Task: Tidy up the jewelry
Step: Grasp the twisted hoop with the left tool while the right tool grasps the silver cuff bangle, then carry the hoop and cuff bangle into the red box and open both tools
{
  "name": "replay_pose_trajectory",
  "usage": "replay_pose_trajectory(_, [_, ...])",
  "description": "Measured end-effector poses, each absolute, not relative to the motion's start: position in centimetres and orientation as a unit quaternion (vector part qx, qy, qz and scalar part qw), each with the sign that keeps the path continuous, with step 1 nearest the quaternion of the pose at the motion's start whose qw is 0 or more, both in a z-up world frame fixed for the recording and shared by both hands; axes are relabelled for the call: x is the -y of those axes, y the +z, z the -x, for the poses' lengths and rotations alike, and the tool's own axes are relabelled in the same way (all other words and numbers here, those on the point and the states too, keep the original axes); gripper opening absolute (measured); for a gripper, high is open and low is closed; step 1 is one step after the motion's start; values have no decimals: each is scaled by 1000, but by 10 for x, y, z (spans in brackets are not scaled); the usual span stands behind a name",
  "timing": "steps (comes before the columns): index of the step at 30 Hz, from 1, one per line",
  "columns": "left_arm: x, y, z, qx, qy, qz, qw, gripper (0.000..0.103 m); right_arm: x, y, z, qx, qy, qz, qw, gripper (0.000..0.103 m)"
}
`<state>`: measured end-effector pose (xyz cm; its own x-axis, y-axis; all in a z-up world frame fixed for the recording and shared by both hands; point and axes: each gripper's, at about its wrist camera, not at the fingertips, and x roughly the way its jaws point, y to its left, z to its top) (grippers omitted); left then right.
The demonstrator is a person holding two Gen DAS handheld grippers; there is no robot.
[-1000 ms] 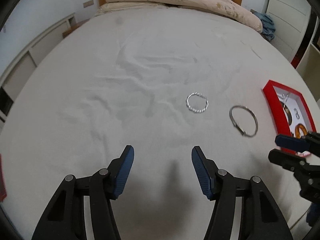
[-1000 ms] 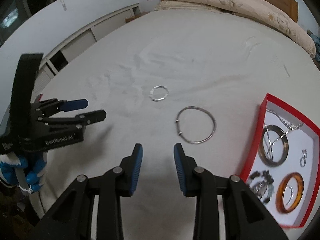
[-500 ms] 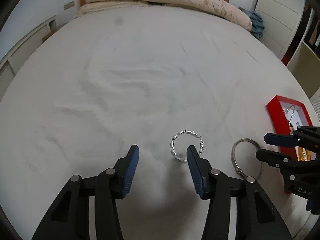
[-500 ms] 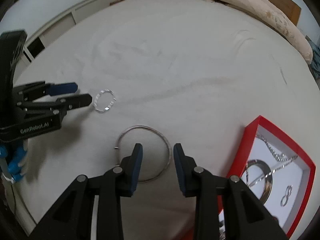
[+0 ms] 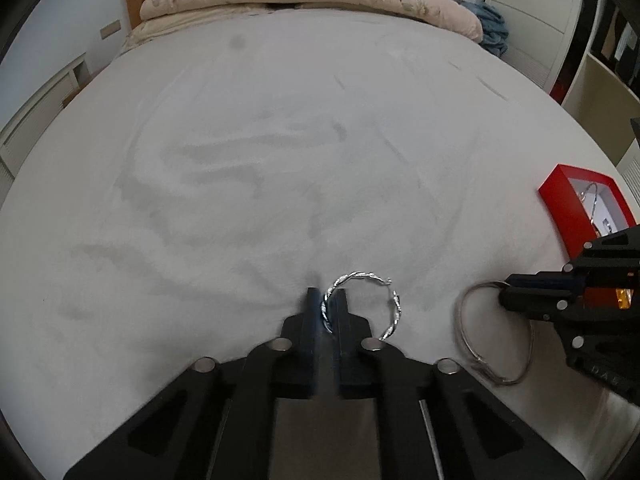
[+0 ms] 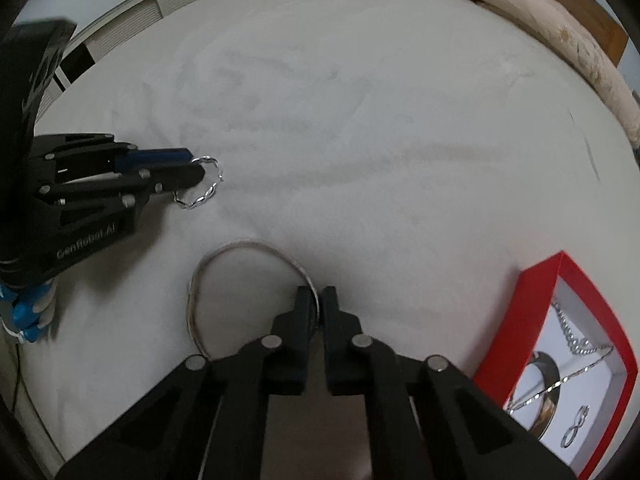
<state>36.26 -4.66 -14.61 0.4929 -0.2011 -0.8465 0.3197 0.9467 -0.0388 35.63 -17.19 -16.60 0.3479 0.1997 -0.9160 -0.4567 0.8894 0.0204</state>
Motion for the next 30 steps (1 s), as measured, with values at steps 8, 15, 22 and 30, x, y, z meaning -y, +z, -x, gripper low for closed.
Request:
replay_pose_trajectory(8, [37, -127, -348, -467, -133, -48, 873, 5, 185, -134, -339, -483, 198, 90, 848, 4])
replay_pose_trajectory(15, [38, -93, -328, -449, -127, -54, 883, 5, 219, -85, -297, -438, 192, 67, 876, 4])
replay_pose_trajectory(22, [73, -53, -307, -424, -154, -55, 891, 5, 248, -38, -269, -407, 169, 57, 896, 4])
replay_pose_trajectory(30, [151, -40, -289, -423, -218, -62, 878, 5, 334, -32, -253, -409, 91, 36, 907, 4])
